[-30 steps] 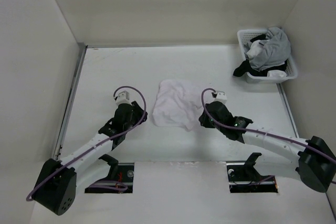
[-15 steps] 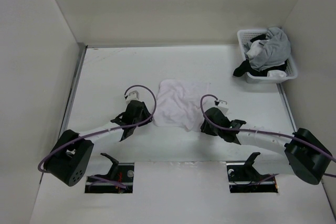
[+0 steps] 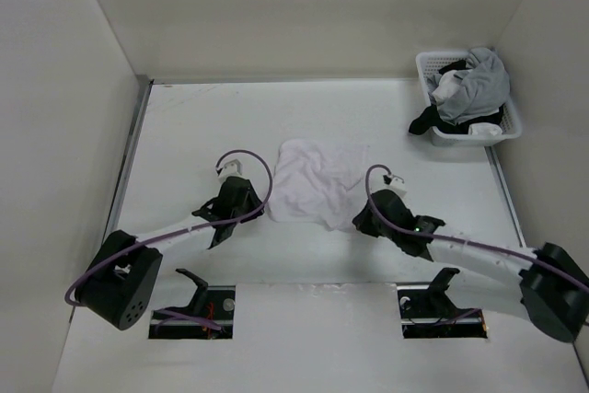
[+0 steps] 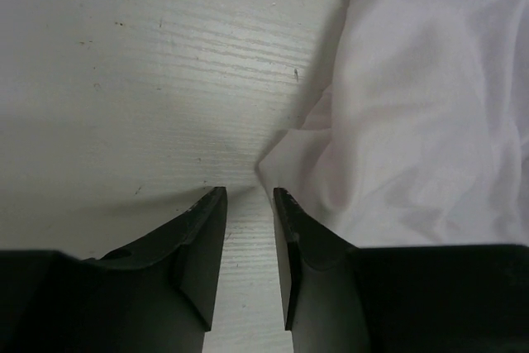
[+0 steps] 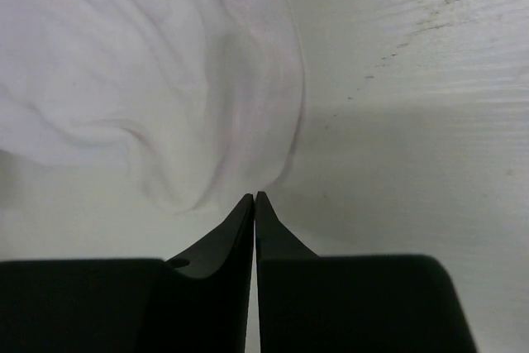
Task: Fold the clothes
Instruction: Flatten the tank top out
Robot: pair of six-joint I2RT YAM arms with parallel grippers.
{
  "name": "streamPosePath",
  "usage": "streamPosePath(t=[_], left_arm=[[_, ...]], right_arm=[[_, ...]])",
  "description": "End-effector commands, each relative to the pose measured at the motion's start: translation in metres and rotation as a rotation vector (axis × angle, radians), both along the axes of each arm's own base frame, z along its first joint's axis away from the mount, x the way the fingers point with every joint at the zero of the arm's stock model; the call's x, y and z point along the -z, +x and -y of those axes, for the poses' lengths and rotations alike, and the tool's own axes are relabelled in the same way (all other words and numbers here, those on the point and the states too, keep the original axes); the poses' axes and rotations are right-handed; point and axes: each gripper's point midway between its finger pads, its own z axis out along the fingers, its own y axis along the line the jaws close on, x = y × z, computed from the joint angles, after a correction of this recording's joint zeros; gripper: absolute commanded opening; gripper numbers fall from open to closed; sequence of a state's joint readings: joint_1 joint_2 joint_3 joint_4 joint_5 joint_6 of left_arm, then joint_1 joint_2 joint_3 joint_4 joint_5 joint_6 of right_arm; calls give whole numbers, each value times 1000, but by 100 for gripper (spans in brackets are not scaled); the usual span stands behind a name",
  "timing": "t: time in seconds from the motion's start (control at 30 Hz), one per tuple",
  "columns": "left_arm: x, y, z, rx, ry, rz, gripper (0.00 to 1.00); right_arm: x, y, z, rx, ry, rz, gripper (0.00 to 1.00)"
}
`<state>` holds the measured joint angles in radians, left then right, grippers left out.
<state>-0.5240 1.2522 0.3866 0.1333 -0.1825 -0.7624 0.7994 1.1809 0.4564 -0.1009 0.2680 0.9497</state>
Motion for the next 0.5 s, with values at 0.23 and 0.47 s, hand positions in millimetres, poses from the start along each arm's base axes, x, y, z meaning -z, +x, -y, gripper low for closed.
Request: streamPosePath(t=[0.23,0.47], left_arm=[[3,-15,9,61,1,-4,25],[3,-6,10,74,29,7,31]], right_arm=[[-41,7,47,155,190,116,6],[-53,12,69,204,180,163,8]])
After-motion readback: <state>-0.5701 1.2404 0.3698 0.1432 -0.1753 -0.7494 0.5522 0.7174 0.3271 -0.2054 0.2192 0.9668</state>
